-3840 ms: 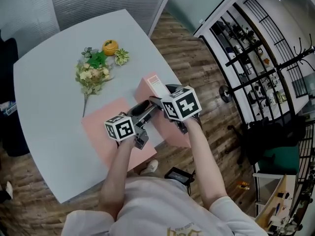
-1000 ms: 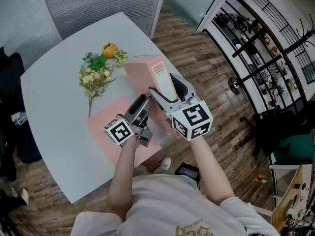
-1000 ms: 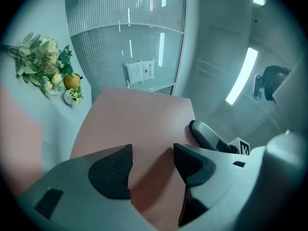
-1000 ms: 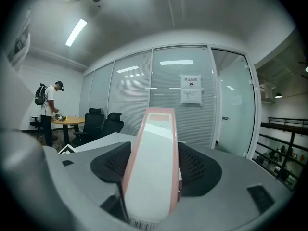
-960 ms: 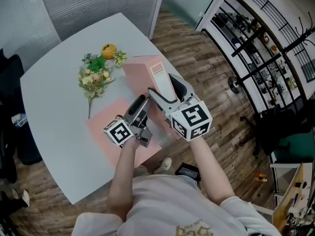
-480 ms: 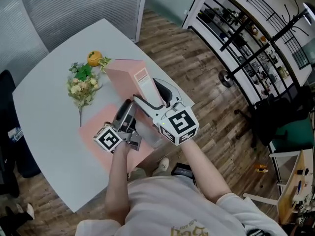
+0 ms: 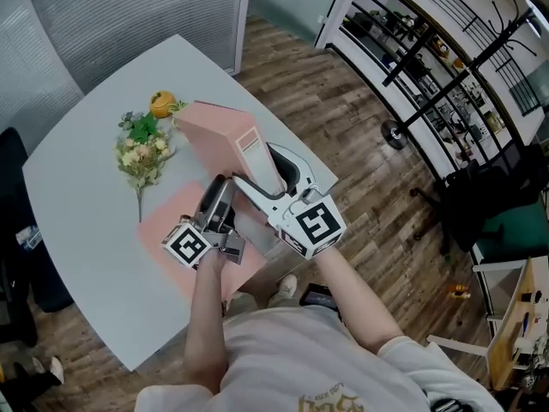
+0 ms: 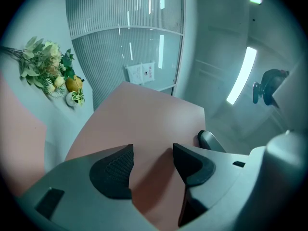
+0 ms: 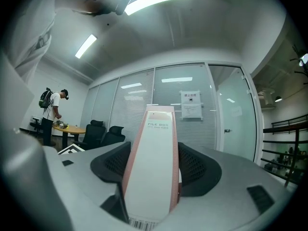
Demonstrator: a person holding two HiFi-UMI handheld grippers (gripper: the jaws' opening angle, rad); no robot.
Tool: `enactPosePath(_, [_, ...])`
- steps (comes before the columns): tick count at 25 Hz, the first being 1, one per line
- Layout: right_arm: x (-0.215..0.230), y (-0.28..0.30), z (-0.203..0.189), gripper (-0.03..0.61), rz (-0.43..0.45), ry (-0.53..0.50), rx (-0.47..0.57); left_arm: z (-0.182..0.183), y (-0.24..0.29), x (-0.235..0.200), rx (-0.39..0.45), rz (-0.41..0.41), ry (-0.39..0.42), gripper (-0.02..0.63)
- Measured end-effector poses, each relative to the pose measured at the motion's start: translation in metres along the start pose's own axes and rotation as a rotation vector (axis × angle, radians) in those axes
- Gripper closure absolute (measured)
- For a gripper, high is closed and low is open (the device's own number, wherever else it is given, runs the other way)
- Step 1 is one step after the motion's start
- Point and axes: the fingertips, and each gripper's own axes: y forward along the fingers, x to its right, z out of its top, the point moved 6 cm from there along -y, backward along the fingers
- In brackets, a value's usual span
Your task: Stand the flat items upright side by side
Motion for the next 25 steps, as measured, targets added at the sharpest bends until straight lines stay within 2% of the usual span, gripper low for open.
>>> enactPosePath(8, [0.001, -0.013, -0.006, 0.261, -0.010, 0.051, -0.002, -0.012, 0.000, 0.000, -0.013, -0.014, -0.016, 0.353])
enactPosePath(12, [0.001, -0.011, -0.016, 0.261, 0.009, 0.117, -0.021, -0.010, -0.004, -0.001, -0.022, 0.007, -0.024, 0.353])
enactPosePath(17, [-0.006, -0.019, -0.048, 0.264, 0.008, 0.076, -0.159, -0.021, -0.012, -0.011, -0.076, 0.054, -0.010, 0.364])
enactPosePath(25, [-0.008, -0.030, -0.061, 0.266, 0.009, 0.076, -0.208, -0.029, -0.017, -0.015, -0.114, 0.061, -0.014, 0.362])
